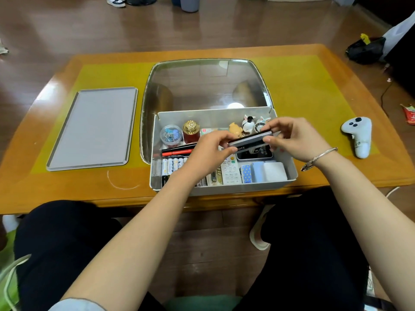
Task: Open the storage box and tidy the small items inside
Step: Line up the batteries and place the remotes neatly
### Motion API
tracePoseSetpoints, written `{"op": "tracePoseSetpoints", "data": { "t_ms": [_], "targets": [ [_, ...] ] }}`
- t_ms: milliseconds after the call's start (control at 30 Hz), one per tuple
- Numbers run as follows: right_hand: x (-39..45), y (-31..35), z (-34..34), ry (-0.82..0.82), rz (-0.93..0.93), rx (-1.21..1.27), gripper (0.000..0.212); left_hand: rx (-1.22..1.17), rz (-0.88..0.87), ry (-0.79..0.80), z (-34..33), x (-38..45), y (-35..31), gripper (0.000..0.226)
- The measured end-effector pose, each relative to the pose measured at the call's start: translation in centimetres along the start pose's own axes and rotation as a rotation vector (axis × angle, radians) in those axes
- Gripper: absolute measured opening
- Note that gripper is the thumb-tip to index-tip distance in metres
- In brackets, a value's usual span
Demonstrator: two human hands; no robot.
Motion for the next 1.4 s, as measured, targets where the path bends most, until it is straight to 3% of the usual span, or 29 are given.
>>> {"op": "tracePoseSetpoints", "data": {
  "t_ms": [67, 267, 500, 633, 767, 967, 1133, 1300, 1400],
  "targets": [
    [-0.4, -0.8, 0.2, 0.011, -0.016, -0.034, 0.019, 0.044, -0.065, 0.005, -0.5, 0.1, -0.7, 0.028],
    [-0.4, -1.9, -0.2, 0.014, 0.014, -0.443, 0.019, 0.159, -0.163, 0.014, -2.3, -0.1, -1.3, 0.025],
    [0.4, -2.8, -1.5, 0.006, 0.057, -0.702, 0.021, 0.182, -0.052, -0.008, -3.6, -0.1, 0.3, 0.027],
    [0.6, -3.3, -1.7, 0.007, 0.053, -0.772, 0.023, 0.297, 0.006, -0.019, -3.6, -0.8, 1.2, 0.03],
    [0.9, -3.2, -2.4, 0.038, 0.047, -0.863, 0.023, 0.516, 0.037, 0.084, -4.8, -1.4, 1.6, 0.048],
    [0.8, -4.1, -3.8, 0.226, -0.001, -0.942, 0.033, 0.612, 0.067, 0.273, -7.2, -2.2, 2.5, 0.057],
    [0.2, -3.8, -4.7, 0.256, 0.016, -1.149, 0.041, 0.651, 0.1, 0.298, -7.4, -2.2, 3.0, 0.073],
    [0.3, -3.7, -5.0, 0.271, -0.002, -1.215, 0.033, 0.644, 0.125, 0.333, -7.7, -2.3, 3.2, 0.082],
    [0.3, -3.0, -4.5, 0.252, -0.016, -1.132, 0.023, 0.647, 0.12, 0.344, -7.8, -2.2, 3.1, 0.082]
  ]
}}
Point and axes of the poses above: each hand's wrist, its own x-axis towards the middle knuckle, its own z-axis out of the back of the hand, y = z × x, the point moved 10 cm from there along x, towards the middle knuckle, and after that the axes turned 15 degrees about -x, right-handed, at the moved point
